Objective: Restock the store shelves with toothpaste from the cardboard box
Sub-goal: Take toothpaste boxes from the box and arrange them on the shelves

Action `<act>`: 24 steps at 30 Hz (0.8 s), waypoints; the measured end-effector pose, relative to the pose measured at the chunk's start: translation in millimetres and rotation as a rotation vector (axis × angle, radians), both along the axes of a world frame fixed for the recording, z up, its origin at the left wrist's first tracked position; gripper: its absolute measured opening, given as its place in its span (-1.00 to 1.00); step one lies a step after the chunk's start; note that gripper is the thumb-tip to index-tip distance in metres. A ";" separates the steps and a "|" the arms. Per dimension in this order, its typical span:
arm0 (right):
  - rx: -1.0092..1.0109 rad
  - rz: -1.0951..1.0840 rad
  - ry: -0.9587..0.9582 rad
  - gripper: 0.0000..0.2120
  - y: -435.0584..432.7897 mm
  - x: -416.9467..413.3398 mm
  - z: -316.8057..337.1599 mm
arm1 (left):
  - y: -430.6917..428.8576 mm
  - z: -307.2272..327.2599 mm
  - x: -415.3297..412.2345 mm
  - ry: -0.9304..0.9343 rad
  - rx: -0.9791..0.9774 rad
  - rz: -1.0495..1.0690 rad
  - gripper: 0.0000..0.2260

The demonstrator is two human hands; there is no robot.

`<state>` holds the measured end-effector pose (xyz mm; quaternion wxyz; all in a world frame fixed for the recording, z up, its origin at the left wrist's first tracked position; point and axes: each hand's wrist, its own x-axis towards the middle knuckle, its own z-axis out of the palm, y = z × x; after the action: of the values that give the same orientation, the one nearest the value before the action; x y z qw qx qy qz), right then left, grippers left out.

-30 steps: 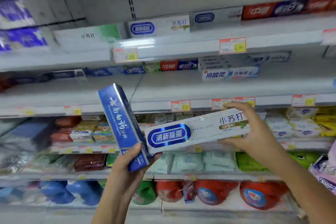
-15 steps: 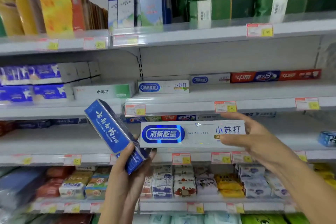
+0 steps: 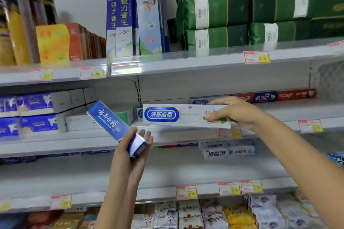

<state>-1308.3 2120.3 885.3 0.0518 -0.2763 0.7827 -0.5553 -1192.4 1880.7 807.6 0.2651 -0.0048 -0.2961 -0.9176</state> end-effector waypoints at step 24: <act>0.529 -0.422 0.208 0.02 -116.1 -99.8 -21.2 | -64.3 -22.3 -36.0 -0.119 -0.047 0.014 -0.93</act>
<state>-1408.1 2004.1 864.2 -0.0739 -0.1407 0.9404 -0.3006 -1228.3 1816.5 785.3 0.2534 0.0456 -0.3328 -0.9072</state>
